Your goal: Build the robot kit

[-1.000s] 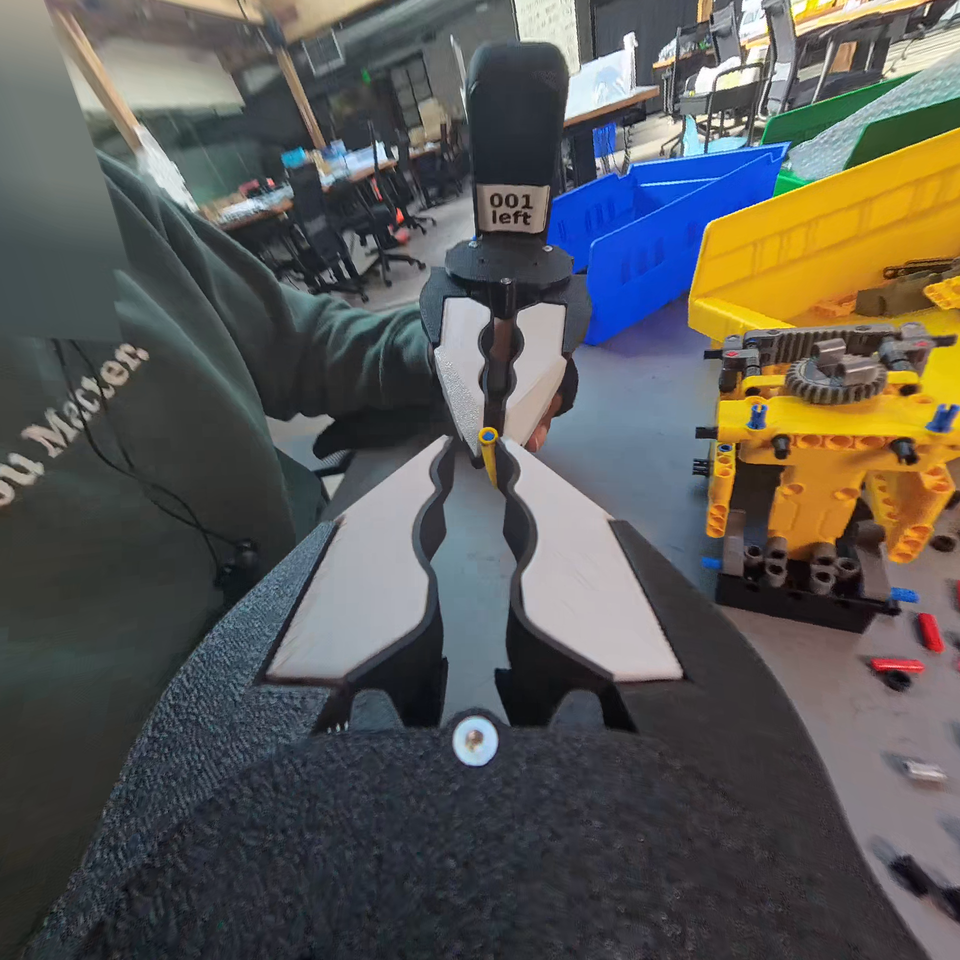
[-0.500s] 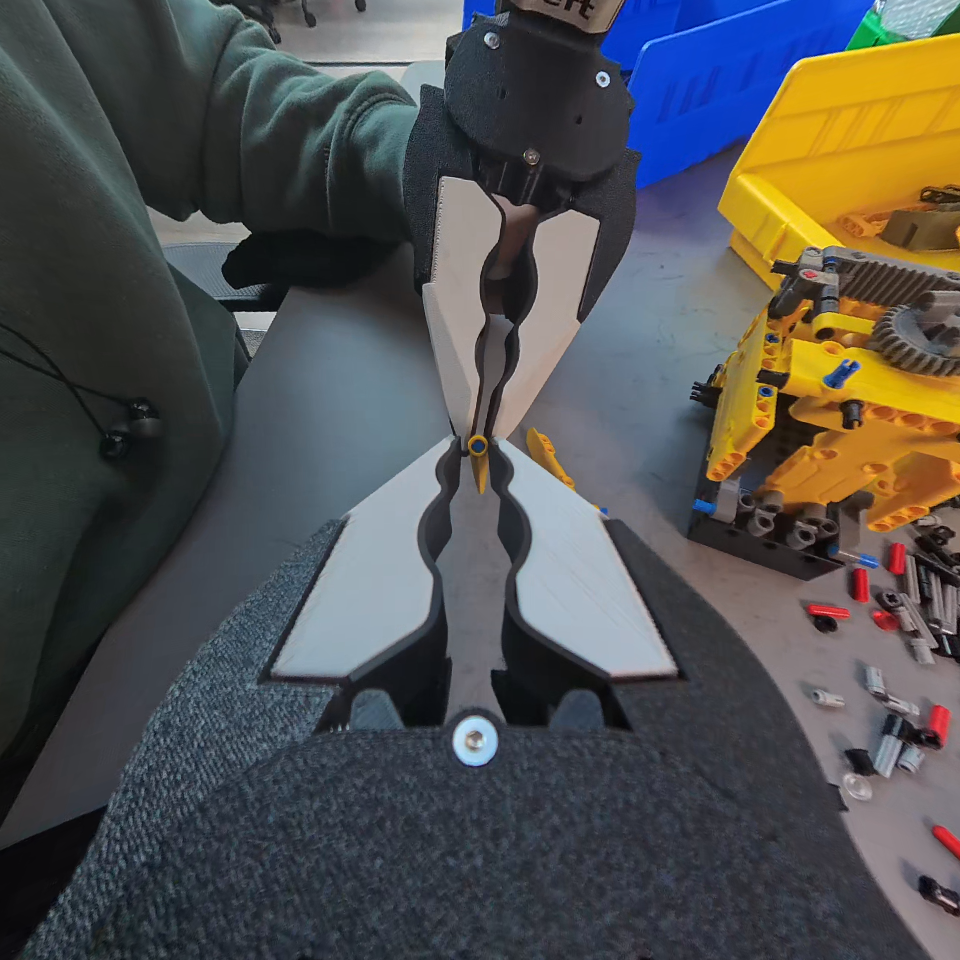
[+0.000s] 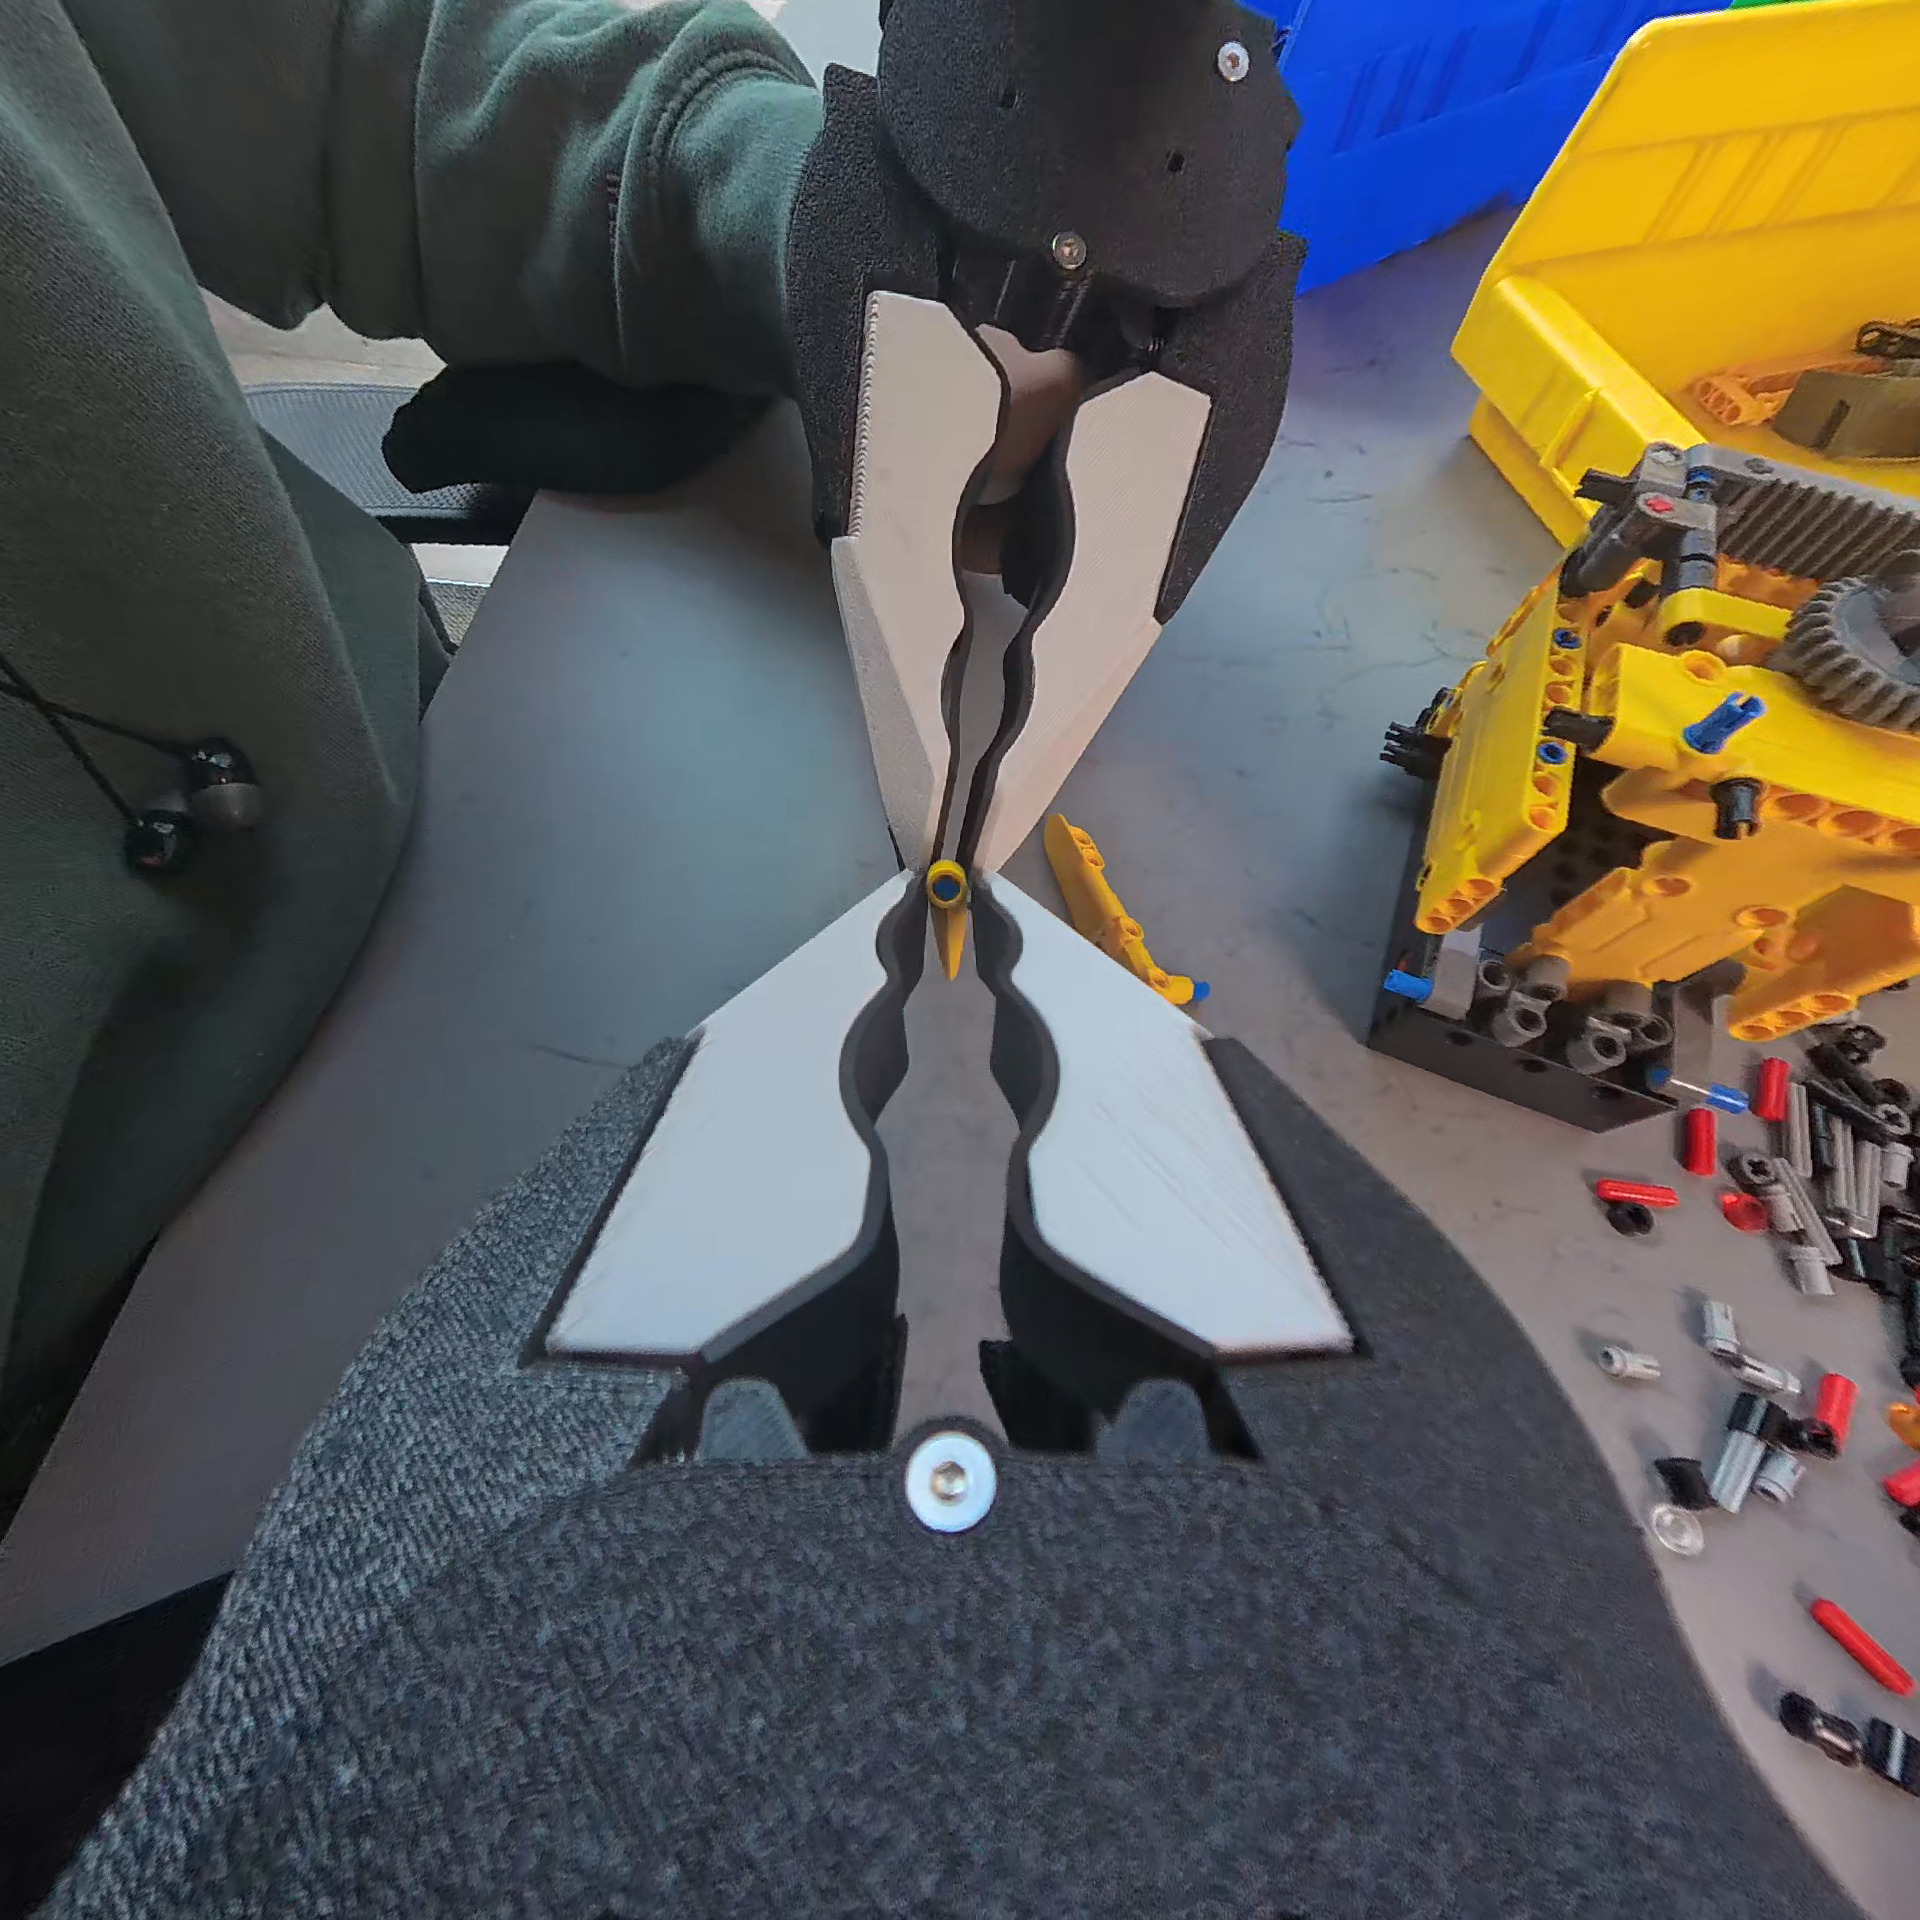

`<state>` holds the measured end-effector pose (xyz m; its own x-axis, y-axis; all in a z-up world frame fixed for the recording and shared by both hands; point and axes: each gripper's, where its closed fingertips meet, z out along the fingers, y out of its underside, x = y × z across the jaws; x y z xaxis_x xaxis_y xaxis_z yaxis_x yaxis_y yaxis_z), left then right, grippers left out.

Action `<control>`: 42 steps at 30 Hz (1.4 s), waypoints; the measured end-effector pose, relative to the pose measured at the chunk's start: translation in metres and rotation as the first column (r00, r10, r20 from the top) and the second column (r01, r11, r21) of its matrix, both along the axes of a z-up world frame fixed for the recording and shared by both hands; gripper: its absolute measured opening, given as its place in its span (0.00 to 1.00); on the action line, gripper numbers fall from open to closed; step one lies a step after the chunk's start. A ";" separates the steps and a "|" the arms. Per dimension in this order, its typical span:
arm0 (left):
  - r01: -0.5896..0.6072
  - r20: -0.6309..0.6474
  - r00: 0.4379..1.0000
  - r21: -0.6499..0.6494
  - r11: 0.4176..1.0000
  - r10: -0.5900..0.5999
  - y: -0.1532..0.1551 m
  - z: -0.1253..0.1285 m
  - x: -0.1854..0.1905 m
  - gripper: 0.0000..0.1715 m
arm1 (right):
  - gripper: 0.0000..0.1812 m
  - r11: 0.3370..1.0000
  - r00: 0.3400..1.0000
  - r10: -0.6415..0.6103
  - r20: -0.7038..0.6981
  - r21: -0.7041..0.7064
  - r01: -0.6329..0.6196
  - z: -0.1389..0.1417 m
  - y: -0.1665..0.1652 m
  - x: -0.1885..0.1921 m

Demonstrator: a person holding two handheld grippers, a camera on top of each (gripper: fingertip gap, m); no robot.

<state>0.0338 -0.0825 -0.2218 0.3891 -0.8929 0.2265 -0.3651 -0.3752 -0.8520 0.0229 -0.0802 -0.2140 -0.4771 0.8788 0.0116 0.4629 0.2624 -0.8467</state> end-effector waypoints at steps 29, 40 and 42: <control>-0.203 -0.250 0.951 -0.066 0.977 0.181 0.033 -0.049 -0.030 0.04 | 0.03 0.962 0.971 -0.222 -0.086 -0.180 0.204 0.008 0.053 -0.009; -0.175 0.756 0.627 -0.101 0.980 0.189 0.044 0.108 -0.039 0.04 | 0.03 0.797 0.777 -0.451 -0.439 -0.590 0.129 0.123 0.063 0.000; -0.188 0.767 0.615 -0.083 0.979 0.183 0.045 0.112 -0.035 0.04 | 0.03 0.775 0.776 -0.464 -0.426 -0.620 0.123 0.123 0.056 -0.005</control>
